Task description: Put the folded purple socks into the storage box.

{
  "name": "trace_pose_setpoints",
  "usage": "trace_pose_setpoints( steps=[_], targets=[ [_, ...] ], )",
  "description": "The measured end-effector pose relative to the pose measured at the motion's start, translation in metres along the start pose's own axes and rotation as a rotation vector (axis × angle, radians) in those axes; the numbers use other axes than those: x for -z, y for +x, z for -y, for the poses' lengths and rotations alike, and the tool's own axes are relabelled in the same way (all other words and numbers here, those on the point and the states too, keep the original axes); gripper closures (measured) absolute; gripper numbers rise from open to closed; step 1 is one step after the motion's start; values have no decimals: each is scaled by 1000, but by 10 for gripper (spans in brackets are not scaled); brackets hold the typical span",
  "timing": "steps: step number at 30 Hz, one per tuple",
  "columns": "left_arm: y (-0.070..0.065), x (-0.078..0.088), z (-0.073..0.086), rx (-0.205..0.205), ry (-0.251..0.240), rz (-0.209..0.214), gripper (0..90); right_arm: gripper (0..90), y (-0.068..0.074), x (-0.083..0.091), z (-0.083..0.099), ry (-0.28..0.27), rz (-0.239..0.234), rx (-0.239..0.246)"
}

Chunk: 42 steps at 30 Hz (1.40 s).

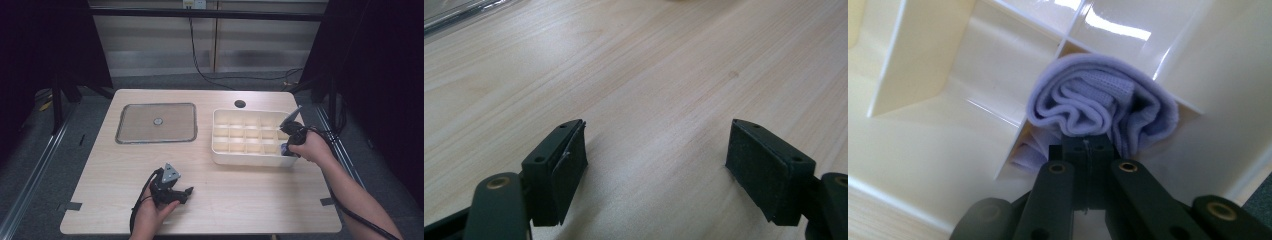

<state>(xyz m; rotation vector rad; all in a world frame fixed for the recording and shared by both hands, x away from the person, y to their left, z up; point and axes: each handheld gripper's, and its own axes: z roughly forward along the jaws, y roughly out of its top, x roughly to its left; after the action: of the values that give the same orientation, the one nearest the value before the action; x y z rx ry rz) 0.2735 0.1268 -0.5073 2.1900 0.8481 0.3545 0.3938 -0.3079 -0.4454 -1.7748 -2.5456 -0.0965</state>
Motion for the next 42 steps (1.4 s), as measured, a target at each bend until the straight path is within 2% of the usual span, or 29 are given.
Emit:
trace_pose_setpoints(
  steps=[7,19,29,42],
  targets=[
    [0,0,0,0,0,-1,236,900,4,-3,0,1,26,13],
    [0,0,0,0,0,0,236,881,1,1,3,-11,-7,-1],
    [0,0,0,1,-1,-1,237,764,-2,18,4,-33,-29,7],
    [0,0,0,9,-7,0,236,585,5,47,5,-82,-42,35]
  ],
)
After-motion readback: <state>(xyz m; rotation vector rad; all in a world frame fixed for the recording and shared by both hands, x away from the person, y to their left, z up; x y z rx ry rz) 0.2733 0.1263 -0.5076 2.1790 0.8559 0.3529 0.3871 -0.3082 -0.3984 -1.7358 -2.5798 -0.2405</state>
